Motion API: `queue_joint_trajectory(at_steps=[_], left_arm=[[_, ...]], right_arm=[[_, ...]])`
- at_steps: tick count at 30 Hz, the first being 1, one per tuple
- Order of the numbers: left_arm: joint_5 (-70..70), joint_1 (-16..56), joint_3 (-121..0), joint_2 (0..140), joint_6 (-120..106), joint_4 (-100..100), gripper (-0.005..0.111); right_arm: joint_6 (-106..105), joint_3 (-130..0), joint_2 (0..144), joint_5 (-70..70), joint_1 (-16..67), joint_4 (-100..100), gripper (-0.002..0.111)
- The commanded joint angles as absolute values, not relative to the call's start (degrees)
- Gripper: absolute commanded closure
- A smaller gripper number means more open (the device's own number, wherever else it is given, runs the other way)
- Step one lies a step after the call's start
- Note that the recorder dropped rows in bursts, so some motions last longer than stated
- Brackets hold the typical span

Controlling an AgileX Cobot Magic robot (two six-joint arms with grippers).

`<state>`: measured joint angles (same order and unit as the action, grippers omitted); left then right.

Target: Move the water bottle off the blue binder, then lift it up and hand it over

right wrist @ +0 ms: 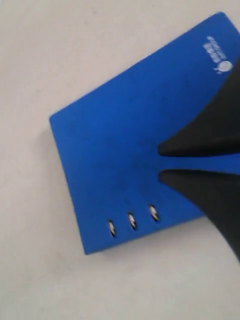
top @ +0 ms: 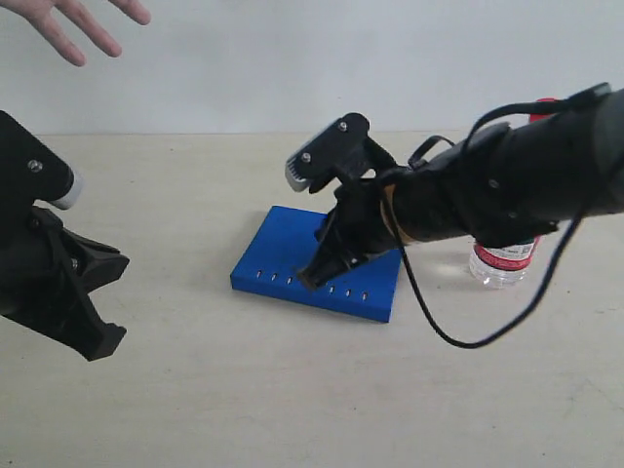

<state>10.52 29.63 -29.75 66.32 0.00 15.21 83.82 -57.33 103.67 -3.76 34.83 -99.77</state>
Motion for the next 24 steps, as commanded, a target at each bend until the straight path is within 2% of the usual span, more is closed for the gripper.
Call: queue_joint_trajectory(at_steps=[1,14,20,24], left_arm=[[11.5,29.9,-30.0,66.3,0.0,15.5,0.102],[14.0,29.9,-30.0,66.3,0.0,15.5,0.102],[14.0,29.9,-30.0,66.3,0.0,15.7,0.102],[14.0,29.9,-30.0,66.3,0.0,15.9,0.102]], right_arm=[[83.5,-64.4,109.4,-3.3,34.9,-98.5,0.102],[87.5,-79.0,123.8,9.8,34.5,-96.1,0.102],[99.7,-81.0,127.6,3.7,29.0,-95.8,0.102],[99.7,-81.3,128.7,0.9,26.5,-95.8,0.102]])
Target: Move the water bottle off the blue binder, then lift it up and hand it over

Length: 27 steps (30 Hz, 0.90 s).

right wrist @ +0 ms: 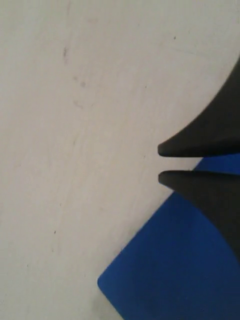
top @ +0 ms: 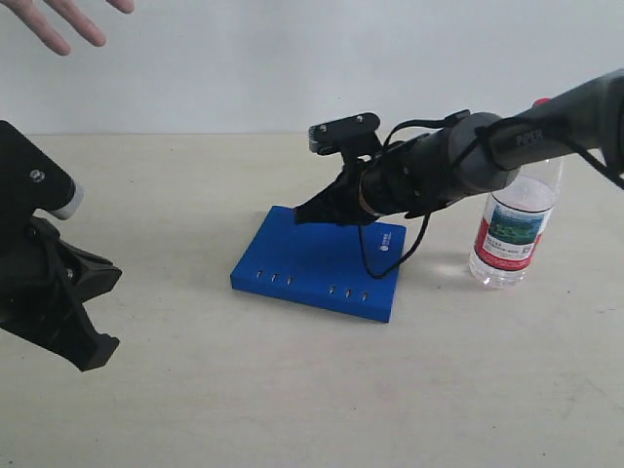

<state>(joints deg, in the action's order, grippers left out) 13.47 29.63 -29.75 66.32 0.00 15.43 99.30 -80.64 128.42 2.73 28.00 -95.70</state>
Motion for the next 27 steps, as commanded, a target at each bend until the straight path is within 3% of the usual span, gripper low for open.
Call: queue_joint_trajectory(at_steps=[1,12,27], left_arm=[[14.0,29.9,-30.0,66.3,0.0,15.9,0.102],[13.6,29.9,-30.0,66.3,-0.5,15.9,0.102],[13.2,29.9,-30.0,66.3,-0.5,23.8,0.102]], right_arm=[[99.6,-81.3,128.7,0.9,26.0,-95.8,0.102],[96.7,-90.2,136.3,-0.7,25.6,-95.8,0.102],[107.1,-83.4,130.9,-33.0,25.8,-99.9,0.104]])
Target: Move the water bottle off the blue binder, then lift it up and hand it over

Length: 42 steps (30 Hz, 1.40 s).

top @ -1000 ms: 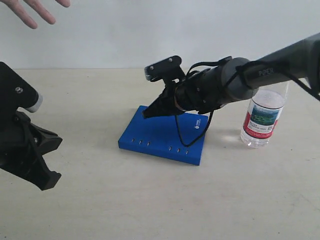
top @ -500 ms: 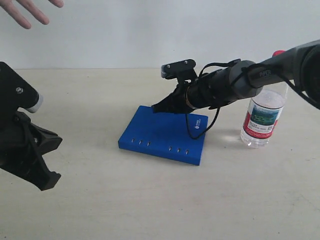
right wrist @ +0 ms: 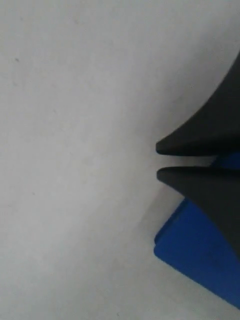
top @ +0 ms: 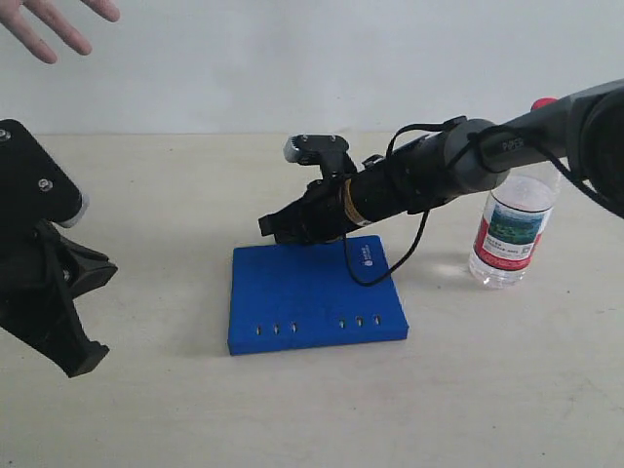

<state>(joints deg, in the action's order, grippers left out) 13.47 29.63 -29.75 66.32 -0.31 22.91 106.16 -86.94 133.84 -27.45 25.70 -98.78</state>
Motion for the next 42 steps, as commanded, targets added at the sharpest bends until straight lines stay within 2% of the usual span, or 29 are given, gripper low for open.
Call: queue_joint_trajectory(at_steps=[1,4,10,17,23,31,39,42], left_arm=[[13.2,29.9,-30.0,66.3,-0.5,23.8,0.102],[13.0,29.9,-30.0,66.3,-0.5,23.8,0.102],[7.4,29.9,-30.0,66.3,0.0,23.8,0.102],[9.0,29.9,-30.1,66.1,1.5,23.8,0.102],[14.3,29.9,-30.8,59.1,1.7,26.5,0.102],[26.1,29.9,-36.9,44.6,8.9,38.4,0.102],[28.9,29.9,-37.5,35.8,8.9,34.6,0.102],[27.7,29.9,-37.5,36.1,2.6,29.0,0.102]], right_arm=[[106.1,-82.0,130.1,-33.6,25.8,-99.9,0.108],[100.7,-77.9,127.1,-31.5,25.8,-99.9,0.109],[98.4,-77.8,124.7,-10.9,25.8,-99.9,0.109],[98.0,-75.3,125.2,-23.0,25.8,-99.9,0.109],[98.0,-70.7,125.1,-20.9,25.8,-99.9,0.109],[96.7,-64.7,120.8,-24.7,25.8,-99.9,0.109],[99.3,-55.9,110.0,-23.0,25.8,-99.9,0.109],[95.6,-52.4,107.1,-20.2,25.8,-99.9,0.109]])
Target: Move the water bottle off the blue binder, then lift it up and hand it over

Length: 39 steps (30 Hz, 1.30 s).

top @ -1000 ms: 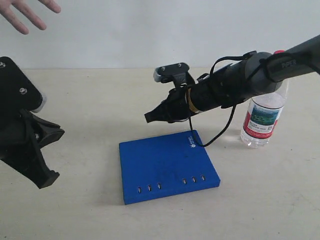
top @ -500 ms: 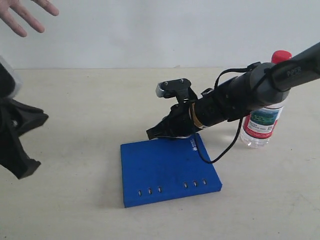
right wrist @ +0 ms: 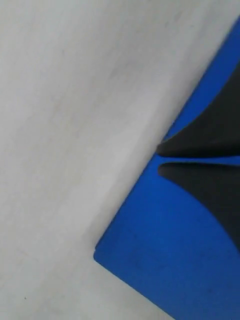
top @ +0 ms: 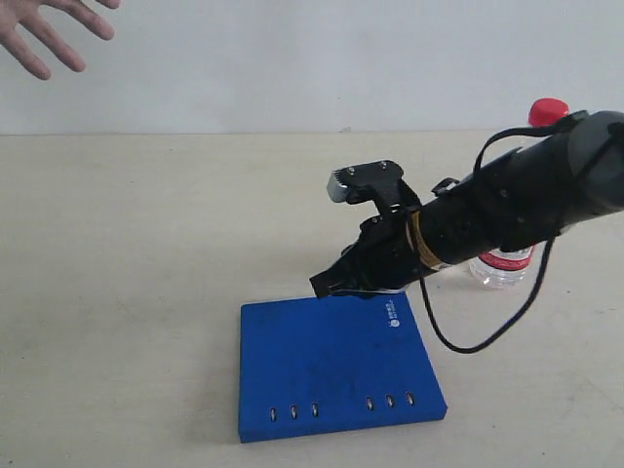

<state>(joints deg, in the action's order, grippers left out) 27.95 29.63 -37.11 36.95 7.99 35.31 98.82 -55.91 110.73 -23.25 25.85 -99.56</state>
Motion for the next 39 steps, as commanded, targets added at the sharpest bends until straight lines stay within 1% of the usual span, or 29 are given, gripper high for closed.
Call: queue_joint_trajectory(at_steps=[1,4,6,9,12,16,21,24,28,31,36,39], left_arm=[[26.2,29.9,-37.5,36.8,-1.5,25.5,0.102],[22.2,29.9,-37.5,40.1,-15.1,16.3,0.102],[21.0,29.9,-37.5,43.2,-18.8,13.3,0.102],[20.3,29.9,-37.5,49.5,-19.0,14.6,0.102],[20.2,29.9,-37.5,53.4,-17.1,21.8,0.102],[21.3,29.9,-37.5,54.3,-8.0,30.6,0.102],[30.3,29.9,-37.5,51.7,-5.8,33.9,0.102],[28.3,29.9,-37.5,49.7,-6.1,32.8,0.102],[17.6,29.9,-37.5,48.2,-6.1,23.2,0.102],[13.0,29.9,-37.5,48.1,-6.1,12.9,0.102],[14.1,29.9,-37.2,48.1,-10.3,3.9,0.102],[14.4,30.3,-37.2,48.9,-14.3,-6.2,0.102]], right_arm=[[93.8,-52.0,105.8,-20.1,25.8,-99.9,0.109],[92.9,-52.1,102.3,-23.2,25.8,-99.9,0.109],[92.9,-51.8,100.3,-27.4,25.8,-99.9,0.109],[91.4,-51.1,98.0,-34.7,25.9,-99.9,0.109],[86.3,-51.1,97.6,-42.9,25.9,-99.9,0.109],[87.1,-50.6,97.6,-43.6,25.9,-99.9,0.109],[87.1,-49.5,97.6,-43.5,25.9,-99.9,0.109],[87.0,-49.1,97.6,-43.6,25.9,-99.9,0.109],[86.8,-49.1,97.6,-43.7,25.9,-99.9,0.109],[86.7,-49.1,97.6,-44.2,25.9,-99.9,0.109],[86.7,-49.1,97.6,-46.8,25.9,-99.9,0.109],[90.1,-49.1,97.6,-47.5,25.9,-99.9,0.109]])
